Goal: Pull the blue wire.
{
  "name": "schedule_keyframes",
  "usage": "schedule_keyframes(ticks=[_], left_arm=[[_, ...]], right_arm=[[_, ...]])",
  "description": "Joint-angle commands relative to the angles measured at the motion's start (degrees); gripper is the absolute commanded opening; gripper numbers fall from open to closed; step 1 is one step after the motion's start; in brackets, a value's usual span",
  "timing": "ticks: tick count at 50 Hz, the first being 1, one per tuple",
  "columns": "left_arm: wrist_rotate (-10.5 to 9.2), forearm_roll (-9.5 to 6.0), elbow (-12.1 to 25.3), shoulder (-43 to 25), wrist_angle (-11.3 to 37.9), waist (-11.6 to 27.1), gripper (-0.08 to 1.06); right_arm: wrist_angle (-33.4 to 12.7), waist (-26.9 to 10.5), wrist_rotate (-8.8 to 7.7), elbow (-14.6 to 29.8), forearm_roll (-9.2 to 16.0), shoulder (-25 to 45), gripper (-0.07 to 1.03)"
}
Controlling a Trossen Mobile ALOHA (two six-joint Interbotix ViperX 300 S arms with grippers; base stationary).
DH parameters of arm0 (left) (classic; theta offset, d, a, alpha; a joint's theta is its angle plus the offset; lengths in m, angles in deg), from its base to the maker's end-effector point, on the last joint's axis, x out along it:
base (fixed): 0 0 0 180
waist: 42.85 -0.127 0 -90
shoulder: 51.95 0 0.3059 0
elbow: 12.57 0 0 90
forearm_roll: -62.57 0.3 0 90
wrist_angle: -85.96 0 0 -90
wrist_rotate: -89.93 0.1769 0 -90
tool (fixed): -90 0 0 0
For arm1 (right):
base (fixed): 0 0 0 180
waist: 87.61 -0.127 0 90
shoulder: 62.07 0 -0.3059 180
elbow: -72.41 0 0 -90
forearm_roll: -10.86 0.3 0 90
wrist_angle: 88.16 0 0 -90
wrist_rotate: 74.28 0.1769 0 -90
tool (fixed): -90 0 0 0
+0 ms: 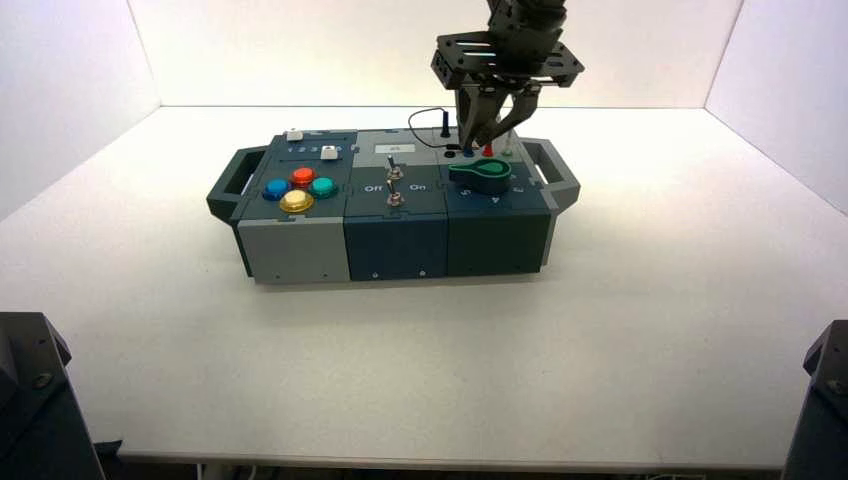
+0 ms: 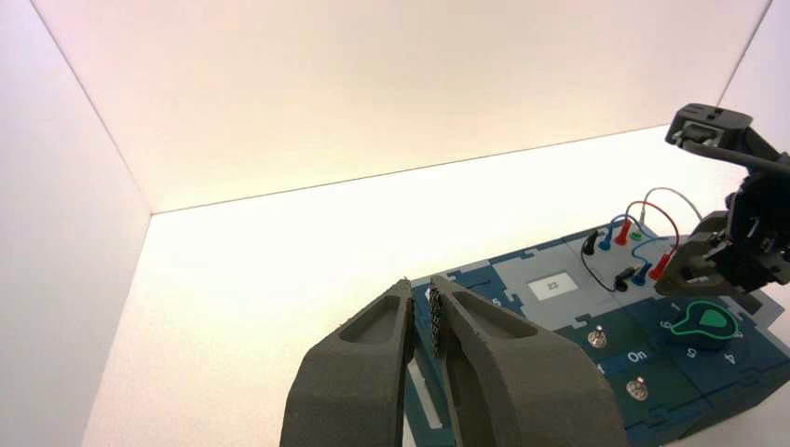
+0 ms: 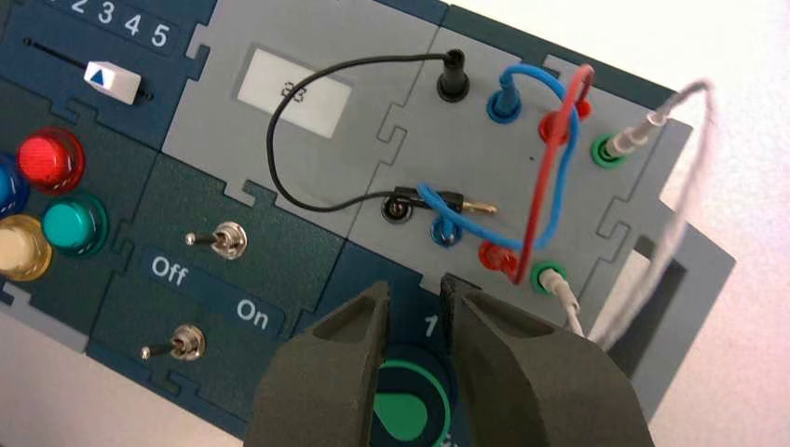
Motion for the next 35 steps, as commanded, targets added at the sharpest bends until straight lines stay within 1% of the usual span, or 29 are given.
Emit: schedule_keyframes(ticks=[1,18,29,35], left_arm=[[-0.18,0.00,1.0,-0.4,-0.5,0.3,0.11],[-0.18,0.00,1.1,-0.4,-0.5,0.3,0.11],[-0.18,-0.09,1.1,0.0,-0.5,0.3,0.11],[-0.18,-0.09,1.1,0.3,-0.5,0.3,0.11]], right_arm=[[0.4,-0.1,0.00,2.3,-0.1,-0.4,0.32],[0.4,0.5,0.00,3.8,-0.2,0.9,0.32],[0.4,2.4,0.00,4.0,-0.7,1.4,0.32],[0.3,2.6,0.00,4.0,-0.9,1.4,0.32]])
